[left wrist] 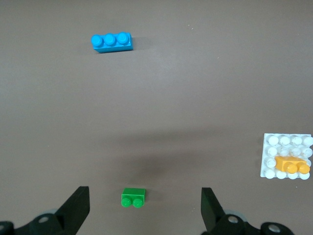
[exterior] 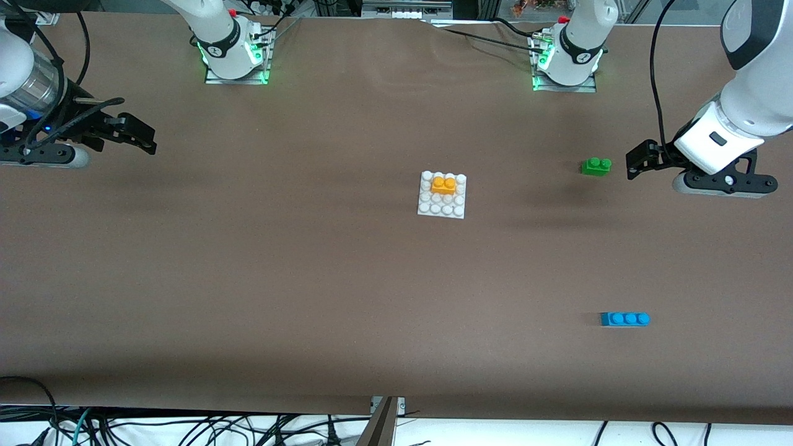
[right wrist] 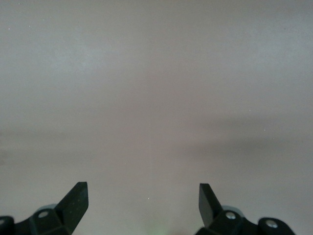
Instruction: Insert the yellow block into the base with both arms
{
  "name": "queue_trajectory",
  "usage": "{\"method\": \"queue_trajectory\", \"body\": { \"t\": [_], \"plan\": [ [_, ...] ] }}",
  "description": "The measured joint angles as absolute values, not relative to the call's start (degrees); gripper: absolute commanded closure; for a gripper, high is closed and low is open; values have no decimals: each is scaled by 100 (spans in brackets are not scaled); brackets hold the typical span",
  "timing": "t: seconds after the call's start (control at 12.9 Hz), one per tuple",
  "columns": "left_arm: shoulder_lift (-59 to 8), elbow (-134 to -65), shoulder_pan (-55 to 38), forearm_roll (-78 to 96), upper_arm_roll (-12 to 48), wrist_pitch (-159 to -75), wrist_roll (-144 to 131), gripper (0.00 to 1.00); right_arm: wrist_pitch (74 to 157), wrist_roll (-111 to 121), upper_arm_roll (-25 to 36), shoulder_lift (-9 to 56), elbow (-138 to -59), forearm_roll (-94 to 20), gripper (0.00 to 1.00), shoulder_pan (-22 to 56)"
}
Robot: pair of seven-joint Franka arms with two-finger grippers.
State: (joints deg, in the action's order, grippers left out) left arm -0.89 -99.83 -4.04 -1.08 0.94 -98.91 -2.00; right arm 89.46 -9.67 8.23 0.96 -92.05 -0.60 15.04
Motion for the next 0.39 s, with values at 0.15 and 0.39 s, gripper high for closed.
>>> {"method": "queue_trajectory", "body": {
  "t": [0.15, 0.39],
  "plan": [
    [-77, -9981, -392, -108, 68, -9893, -200, 0, 8946, -967, 823, 96, -9205, -60, 0, 1504],
    [-64, -9952, -391, -108, 75, -9898, -200, 0, 8946, -967, 823, 96, -9206, -60, 0, 1504]
  ]
}}
